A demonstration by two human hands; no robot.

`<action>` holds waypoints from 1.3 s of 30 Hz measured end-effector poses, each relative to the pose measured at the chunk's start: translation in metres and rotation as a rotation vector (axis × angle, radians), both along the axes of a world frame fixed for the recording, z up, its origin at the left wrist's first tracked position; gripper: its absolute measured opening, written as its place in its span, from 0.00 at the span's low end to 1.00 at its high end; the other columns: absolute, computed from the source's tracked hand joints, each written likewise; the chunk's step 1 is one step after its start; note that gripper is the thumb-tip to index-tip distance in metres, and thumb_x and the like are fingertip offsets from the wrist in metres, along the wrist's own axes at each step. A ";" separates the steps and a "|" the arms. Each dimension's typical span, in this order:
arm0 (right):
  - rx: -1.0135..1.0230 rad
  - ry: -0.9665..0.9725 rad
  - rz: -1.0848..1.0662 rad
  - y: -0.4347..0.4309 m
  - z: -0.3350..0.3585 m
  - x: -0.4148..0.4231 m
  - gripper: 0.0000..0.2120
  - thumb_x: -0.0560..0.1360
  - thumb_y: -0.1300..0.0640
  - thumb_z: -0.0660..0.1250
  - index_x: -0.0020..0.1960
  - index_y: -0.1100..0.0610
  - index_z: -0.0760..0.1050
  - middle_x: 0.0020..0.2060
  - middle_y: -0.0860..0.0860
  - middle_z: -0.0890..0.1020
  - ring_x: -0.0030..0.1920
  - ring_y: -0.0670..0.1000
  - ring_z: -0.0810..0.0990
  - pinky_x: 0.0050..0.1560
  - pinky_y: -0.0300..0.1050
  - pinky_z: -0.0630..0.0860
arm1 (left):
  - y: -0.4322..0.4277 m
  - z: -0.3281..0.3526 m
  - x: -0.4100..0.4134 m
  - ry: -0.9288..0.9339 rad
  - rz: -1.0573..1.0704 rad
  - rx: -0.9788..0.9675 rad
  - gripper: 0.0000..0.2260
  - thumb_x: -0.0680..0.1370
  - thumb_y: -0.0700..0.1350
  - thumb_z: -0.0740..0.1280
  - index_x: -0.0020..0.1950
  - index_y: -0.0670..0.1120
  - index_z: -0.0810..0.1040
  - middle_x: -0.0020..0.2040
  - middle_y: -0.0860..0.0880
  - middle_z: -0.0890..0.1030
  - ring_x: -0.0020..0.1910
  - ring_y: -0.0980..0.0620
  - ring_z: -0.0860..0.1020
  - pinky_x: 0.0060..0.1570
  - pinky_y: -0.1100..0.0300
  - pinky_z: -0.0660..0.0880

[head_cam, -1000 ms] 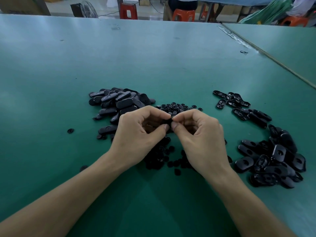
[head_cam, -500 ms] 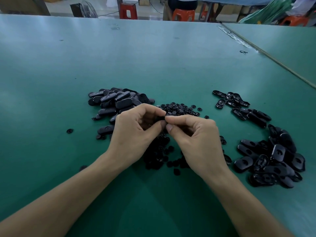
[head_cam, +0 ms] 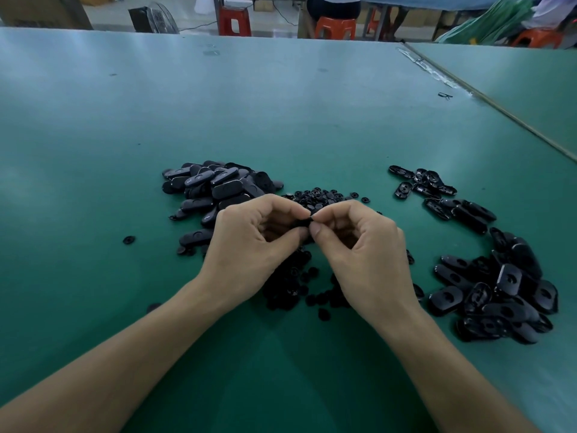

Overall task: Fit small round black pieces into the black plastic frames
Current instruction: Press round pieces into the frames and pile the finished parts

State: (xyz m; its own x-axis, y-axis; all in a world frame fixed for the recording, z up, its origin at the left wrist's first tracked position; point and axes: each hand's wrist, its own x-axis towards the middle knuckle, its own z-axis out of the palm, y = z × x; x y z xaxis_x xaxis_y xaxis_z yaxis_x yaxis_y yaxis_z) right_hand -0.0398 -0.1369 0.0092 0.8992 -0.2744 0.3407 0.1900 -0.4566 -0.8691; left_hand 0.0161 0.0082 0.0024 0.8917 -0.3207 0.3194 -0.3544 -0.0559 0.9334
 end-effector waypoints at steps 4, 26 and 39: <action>-0.087 -0.014 -0.007 0.000 0.001 0.000 0.09 0.75 0.63 0.73 0.45 0.48 0.81 0.37 0.40 0.83 0.42 0.39 0.82 0.43 0.26 0.74 | 0.001 0.001 0.000 0.003 -0.008 -0.003 0.14 0.72 0.30 0.75 0.48 0.49 0.83 0.44 0.50 0.87 0.43 0.53 0.85 0.47 0.61 0.81; -0.045 0.004 -0.028 -0.001 0.002 0.001 0.11 0.74 0.62 0.74 0.45 0.46 0.80 0.36 0.42 0.84 0.39 0.42 0.83 0.41 0.31 0.77 | 0.000 0.002 -0.001 -0.070 0.013 0.043 0.14 0.73 0.31 0.75 0.48 0.51 0.84 0.43 0.53 0.87 0.41 0.54 0.85 0.45 0.62 0.81; -0.009 0.031 -0.021 -0.005 0.000 0.003 0.13 0.73 0.64 0.75 0.41 0.45 0.83 0.37 0.38 0.85 0.38 0.39 0.84 0.41 0.31 0.78 | -0.001 -0.004 -0.001 -0.228 0.058 0.125 0.11 0.73 0.38 0.72 0.50 0.53 0.84 0.45 0.59 0.85 0.42 0.57 0.85 0.41 0.67 0.79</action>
